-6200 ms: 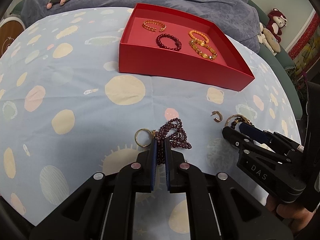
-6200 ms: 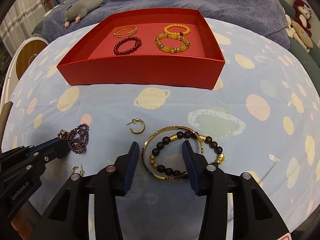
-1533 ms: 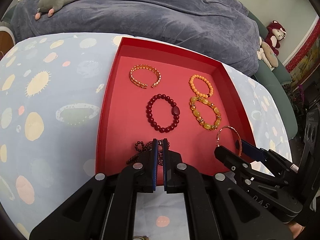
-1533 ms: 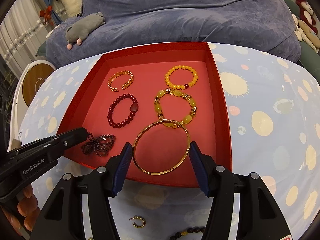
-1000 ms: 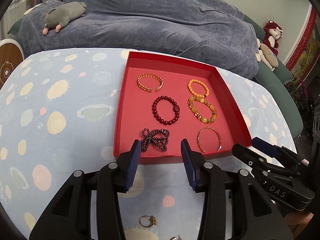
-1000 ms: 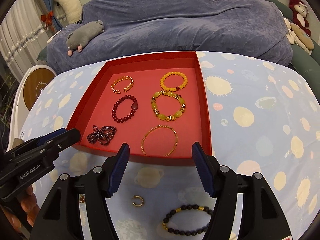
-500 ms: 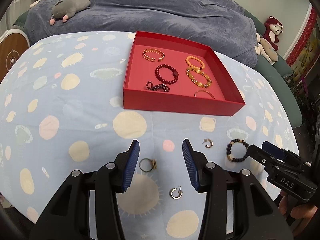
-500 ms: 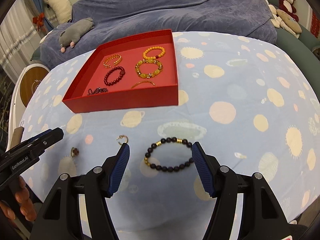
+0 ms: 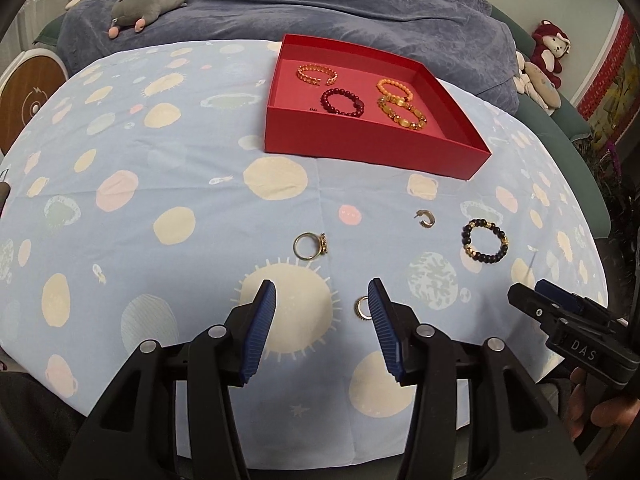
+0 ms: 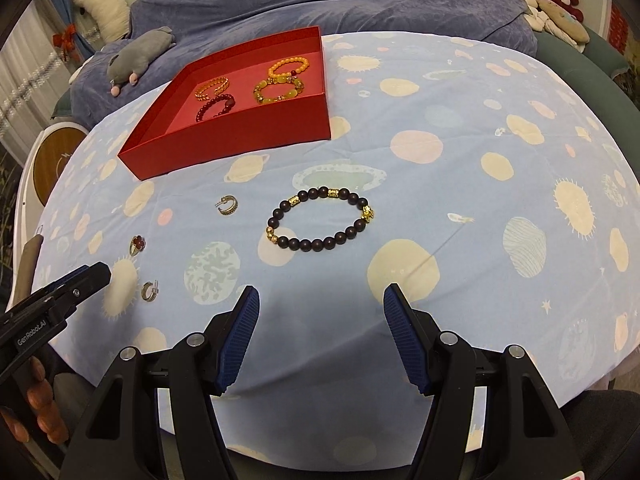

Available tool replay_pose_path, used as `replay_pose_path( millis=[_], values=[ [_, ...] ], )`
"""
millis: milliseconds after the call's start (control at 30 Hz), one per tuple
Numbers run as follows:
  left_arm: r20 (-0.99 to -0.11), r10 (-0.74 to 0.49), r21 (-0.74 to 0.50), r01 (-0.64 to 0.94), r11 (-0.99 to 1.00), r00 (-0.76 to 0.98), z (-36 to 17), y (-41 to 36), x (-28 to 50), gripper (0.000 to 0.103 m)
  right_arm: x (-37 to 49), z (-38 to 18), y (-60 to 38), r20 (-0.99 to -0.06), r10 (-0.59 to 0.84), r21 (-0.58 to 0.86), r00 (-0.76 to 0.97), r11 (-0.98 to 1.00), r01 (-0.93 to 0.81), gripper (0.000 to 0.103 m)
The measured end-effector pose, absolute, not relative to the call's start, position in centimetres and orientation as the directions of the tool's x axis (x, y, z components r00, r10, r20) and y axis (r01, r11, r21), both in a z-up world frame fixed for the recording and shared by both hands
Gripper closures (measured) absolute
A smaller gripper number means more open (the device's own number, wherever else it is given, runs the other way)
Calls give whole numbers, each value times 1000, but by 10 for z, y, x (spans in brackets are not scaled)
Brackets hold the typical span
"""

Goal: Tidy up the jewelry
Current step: 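Withdraw both tools from the box toward the ring and black bead bracelet, then grasp the gold ring with the left tool while the right tool grasps the black-and-gold bead bracelet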

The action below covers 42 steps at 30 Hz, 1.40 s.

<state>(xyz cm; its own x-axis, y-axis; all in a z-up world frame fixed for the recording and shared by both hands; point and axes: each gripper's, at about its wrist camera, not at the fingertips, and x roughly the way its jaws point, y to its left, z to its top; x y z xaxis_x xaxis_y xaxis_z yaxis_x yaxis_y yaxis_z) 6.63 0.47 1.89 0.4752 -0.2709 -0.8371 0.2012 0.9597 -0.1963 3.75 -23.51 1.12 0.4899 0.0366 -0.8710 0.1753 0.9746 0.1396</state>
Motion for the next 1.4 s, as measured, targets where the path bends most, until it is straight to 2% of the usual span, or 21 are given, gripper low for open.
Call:
replay_pose_path(
  millis=[500, 900, 1200, 1400],
  values=[
    [-852, -259, -196, 182, 964, 455, 6, 8, 70, 57, 84, 3, -253, -869, 1, 115, 495, 973, 200, 43],
    [-858, -241, -181, 171, 968, 454, -2, 4, 90, 57, 99, -11, -250, -878, -7, 93, 479, 978, 185, 55],
    [-857, -235, -176, 168, 970, 458, -7, -2, 108, 57, 95, -11, -258, -880, 2, 105, 475, 976, 191, 90],
    [-851, -226, -155, 184, 971, 473, -8, -6, 114, 60, 88, -11, -251, -881, 23, 120, 473, 977, 175, 92]
  ],
)
